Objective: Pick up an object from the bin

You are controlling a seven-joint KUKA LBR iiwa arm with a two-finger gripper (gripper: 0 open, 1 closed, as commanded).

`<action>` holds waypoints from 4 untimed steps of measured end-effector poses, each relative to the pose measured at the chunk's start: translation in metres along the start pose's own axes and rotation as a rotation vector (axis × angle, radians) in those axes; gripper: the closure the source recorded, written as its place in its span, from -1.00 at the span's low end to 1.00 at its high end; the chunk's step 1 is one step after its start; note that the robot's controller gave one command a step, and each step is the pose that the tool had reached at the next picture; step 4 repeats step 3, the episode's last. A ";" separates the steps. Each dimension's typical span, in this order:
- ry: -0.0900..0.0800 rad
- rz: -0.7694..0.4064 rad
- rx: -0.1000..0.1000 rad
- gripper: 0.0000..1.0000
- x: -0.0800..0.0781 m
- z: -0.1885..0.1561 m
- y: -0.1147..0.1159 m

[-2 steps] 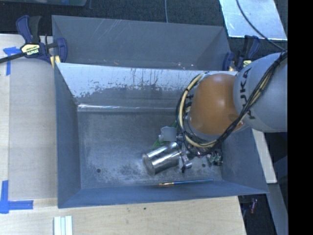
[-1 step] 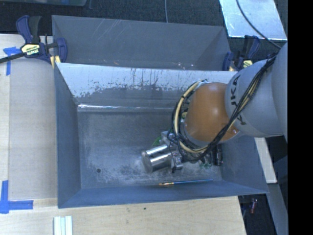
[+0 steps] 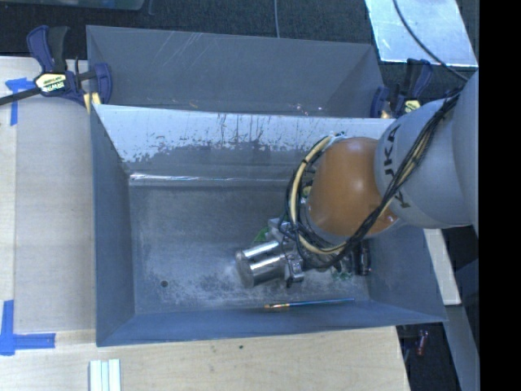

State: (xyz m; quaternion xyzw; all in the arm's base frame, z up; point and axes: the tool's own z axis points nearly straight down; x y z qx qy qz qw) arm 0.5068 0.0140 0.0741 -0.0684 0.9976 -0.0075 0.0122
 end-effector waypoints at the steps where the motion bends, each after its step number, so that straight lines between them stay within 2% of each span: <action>1: 0.009 0.000 -0.001 1.00 0.003 -0.011 0.000; 2: 0.008 -0.001 -0.001 1.00 0.002 -0.035 0.000; 3: 0.014 -0.003 -0.002 1.00 0.003 -0.081 -0.001; 4: 0.014 -0.003 -0.002 1.00 0.003 -0.081 -0.001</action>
Offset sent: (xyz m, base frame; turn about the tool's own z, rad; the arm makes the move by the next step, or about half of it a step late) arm -0.0011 -0.0002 0.0592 0.0001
